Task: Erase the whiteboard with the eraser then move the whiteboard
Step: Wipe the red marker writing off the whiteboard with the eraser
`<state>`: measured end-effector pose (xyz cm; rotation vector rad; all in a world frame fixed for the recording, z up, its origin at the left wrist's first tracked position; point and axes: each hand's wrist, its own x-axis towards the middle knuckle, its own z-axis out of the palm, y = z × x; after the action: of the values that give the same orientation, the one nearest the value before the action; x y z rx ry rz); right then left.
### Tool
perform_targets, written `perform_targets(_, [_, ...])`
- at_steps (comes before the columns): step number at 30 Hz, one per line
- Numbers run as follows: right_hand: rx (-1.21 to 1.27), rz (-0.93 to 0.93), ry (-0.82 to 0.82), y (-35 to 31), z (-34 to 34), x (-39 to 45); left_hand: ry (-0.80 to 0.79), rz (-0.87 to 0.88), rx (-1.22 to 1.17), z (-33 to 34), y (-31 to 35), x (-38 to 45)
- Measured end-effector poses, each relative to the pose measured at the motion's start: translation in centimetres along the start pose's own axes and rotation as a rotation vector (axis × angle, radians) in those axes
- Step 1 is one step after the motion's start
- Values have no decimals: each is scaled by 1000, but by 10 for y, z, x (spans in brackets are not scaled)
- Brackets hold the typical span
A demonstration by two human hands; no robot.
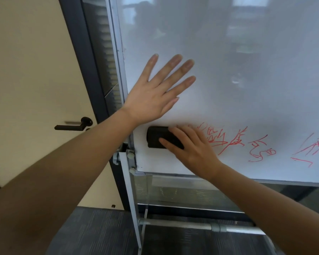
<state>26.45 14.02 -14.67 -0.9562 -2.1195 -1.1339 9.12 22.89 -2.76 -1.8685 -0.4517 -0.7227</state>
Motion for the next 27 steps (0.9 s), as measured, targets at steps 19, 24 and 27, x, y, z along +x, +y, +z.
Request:
perform_targets(19, [-109,-222,-127,-4,17,-35,24,3,-24,-5,2,4])
perform_targets(24, [-167,-97,30,18,2,-5,16,1,-29,-3,1,4])
perform_targets(27, [-192,-38,92,24,-4,4,10,-2,-43,-3,2,4])
